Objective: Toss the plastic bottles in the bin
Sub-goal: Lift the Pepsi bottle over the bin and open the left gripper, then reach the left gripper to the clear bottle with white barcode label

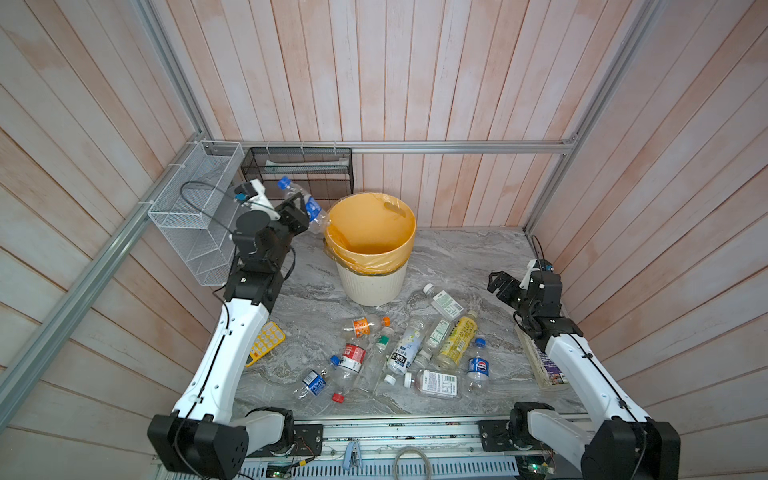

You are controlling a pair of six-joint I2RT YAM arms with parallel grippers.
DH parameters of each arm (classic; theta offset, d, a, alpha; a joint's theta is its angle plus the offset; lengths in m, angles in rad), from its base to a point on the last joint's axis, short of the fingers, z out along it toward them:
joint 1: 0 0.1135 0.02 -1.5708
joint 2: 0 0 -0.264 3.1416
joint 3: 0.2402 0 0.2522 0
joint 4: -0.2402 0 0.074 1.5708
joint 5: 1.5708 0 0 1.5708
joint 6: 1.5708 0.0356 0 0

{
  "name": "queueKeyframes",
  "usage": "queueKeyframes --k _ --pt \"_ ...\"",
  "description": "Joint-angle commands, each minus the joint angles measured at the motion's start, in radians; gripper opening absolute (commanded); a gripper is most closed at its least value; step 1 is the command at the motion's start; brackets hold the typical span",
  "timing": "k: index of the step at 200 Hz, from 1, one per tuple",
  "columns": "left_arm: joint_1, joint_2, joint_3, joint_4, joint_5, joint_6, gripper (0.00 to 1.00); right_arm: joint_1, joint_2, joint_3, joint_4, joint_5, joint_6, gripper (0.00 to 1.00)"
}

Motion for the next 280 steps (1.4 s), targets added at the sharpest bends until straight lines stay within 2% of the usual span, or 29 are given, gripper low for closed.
queueKeyframes --k 1,15,29,35,64,105,147,199,253,280 --pt "-0.096 0.173 0.218 -0.145 0.027 0.140 0.58 -0.003 -0.005 -0.007 -0.028 -0.065 -0.038 0.99" --pt "-0.130 0.282 0.372 -0.279 0.044 0.186 0.68 -0.002 -0.002 0.009 -0.056 -0.075 -0.058 0.99" --pt "-0.138 0.323 0.437 -0.340 0.046 0.200 0.81 -0.002 -0.009 0.017 -0.077 -0.064 -0.068 0.99" --pt "-0.138 0.315 0.434 -0.337 0.034 0.203 0.88 -0.003 -0.014 0.018 -0.080 -0.058 -0.069 0.99" --pt "-0.138 0.173 0.268 -0.194 -0.049 0.237 1.00 -0.004 -0.028 0.000 -0.080 -0.057 -0.065 0.99" --pt "-0.144 0.045 0.108 -0.164 -0.057 0.308 1.00 -0.003 -0.003 -0.010 -0.080 -0.050 -0.076 0.99" --pt "-0.197 -0.070 -0.114 -0.147 -0.095 0.355 1.00 0.017 0.055 -0.004 -0.079 -0.115 -0.135 0.99" --pt "-0.366 -0.116 -0.313 -0.223 -0.207 0.381 1.00 0.040 0.102 -0.035 -0.037 -0.083 -0.091 0.99" --pt "-0.575 -0.029 -0.396 -0.263 -0.204 0.373 1.00 0.047 0.113 -0.053 -0.013 -0.060 -0.076 0.99" --pt "-0.680 0.021 -0.403 -0.247 -0.156 0.448 1.00 0.046 0.109 -0.067 -0.006 -0.037 -0.078 0.99"
